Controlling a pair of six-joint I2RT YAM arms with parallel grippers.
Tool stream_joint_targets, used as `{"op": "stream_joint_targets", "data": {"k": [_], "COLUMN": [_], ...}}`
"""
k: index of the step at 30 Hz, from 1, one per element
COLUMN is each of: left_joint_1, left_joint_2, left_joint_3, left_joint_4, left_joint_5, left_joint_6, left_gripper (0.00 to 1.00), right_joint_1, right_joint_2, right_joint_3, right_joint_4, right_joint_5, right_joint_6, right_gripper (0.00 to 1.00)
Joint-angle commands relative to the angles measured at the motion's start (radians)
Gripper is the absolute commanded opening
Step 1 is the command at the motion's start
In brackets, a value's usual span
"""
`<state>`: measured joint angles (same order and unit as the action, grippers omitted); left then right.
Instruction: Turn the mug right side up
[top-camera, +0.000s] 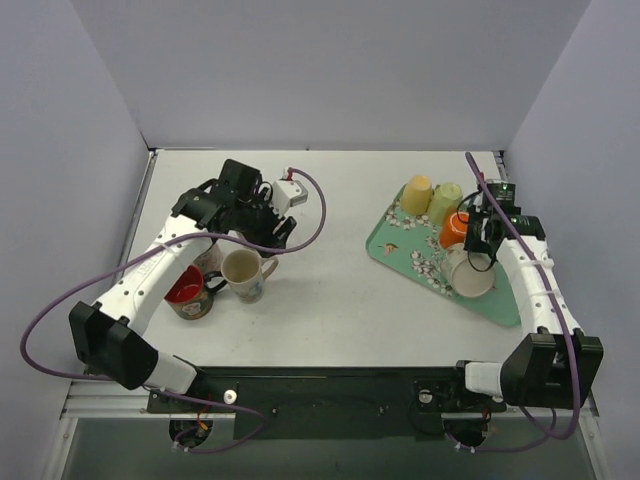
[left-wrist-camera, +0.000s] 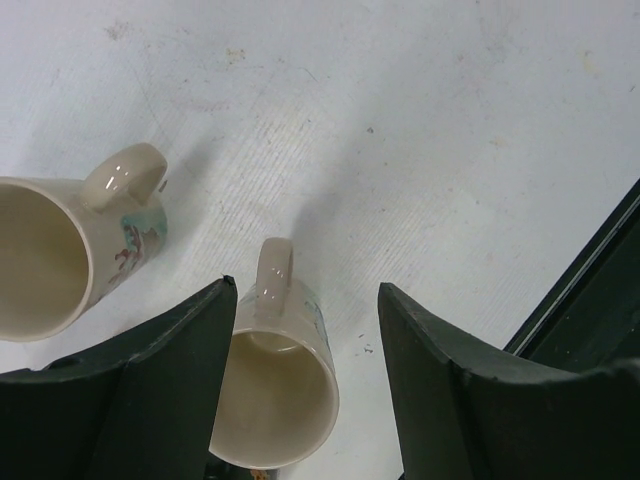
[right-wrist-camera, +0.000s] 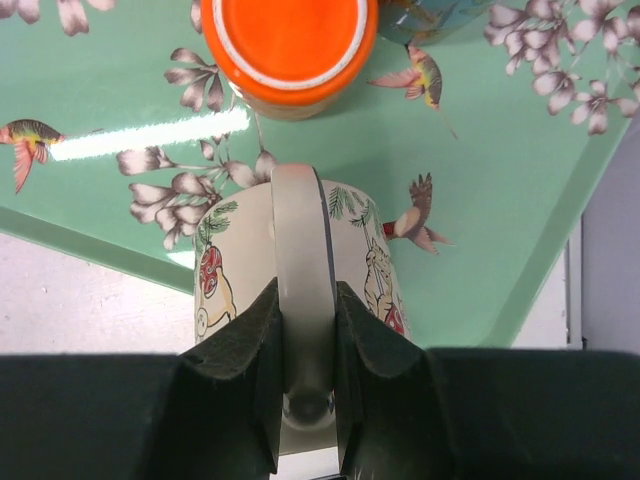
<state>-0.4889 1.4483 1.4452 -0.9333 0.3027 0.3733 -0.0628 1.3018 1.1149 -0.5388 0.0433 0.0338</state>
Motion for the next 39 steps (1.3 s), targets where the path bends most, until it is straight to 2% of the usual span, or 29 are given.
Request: {"op": "stream_joint_targets", "data": {"k": [1,4,8,9,11,15,19,22,27,31,33,35,36,38,39], "left_joint_1": [0.01,0.021,0.041,0.047,0.055,0.049,0.05,0.047,0.024,-0.006,-0.036,-0.051,-0.051,-0.031,-0.022], "left_joint_2": [-0.037,-0.034,-0.016,-0.006,0.02,0.063,0.057,0.058,0.055,0.061,0.063,0.06,0.052,0.035,0.032], "left_joint_3": [0.072,0.092,0.126,0.129,0.141,0.15,0.058,0.008,-0.072,-0.118,-0.123,-0.131,-0.135,-0.149,-0.151], "left_joint_4": [0.082,0.111,0.149,0.163,0.206,0.3,0.523,0.582,0.733,0.875,0.88,0.91,0.989,1.037,1.039], "left_joint_5": [0.1,0.243,0.524,0.612,0.699,0.751,0.805,0.841,0.872,0.949,0.992,1.039,1.058,1.052,1.037], "left_joint_6": [-0.054,-0.076,-0.1,-0.138,-0.204,-0.356,-0.551,-0.615,-0.704,-0.836,-0.861,-0.892,-0.94,-1.007,-1.01], "left_gripper": [0.68,0.71,0.75,0.77,0.79,0.82,0.83,0.84,0.84,0.82,0.73,0.52,0.32,0.0,0.0], "right_joint_1": [0.044,0.098,0.198,0.239,0.299,0.417,0.506,0.575,0.618,0.623,0.624,0.623,0.621,0.613,0.604], "right_joint_2": [-0.114,-0.189,-0.266,-0.297,-0.332,-0.369,-0.375,-0.365,-0.345,-0.319,-0.306,-0.296,-0.291,-0.28,-0.274], "right_joint_3": [-0.056,-0.06,-0.007,-0.001,-0.004,-0.013,-0.015,-0.009,-0.013,-0.027,-0.035,-0.038,-0.041,-0.044,-0.046], "right_joint_4": [0.164,0.206,0.237,0.256,0.316,0.457,0.592,0.651,0.726,0.792,0.819,0.829,0.824,0.8,0.774], "right_joint_5": [-0.037,-0.111,-0.261,-0.293,-0.348,-0.436,-0.457,-0.43,-0.44,-0.454,-0.451,-0.445,-0.43,-0.412,-0.398], "right_joint_6": [0.031,0.031,0.058,0.073,0.109,0.196,0.271,0.273,0.279,0.298,0.305,0.299,0.285,0.273,0.267], "right_gripper": [0.0,0.0,0.0,0.0,0.0,0.0,0.0,0.0,0.0,0.0,0.0,0.0,0.0,0.0,0.0]}}
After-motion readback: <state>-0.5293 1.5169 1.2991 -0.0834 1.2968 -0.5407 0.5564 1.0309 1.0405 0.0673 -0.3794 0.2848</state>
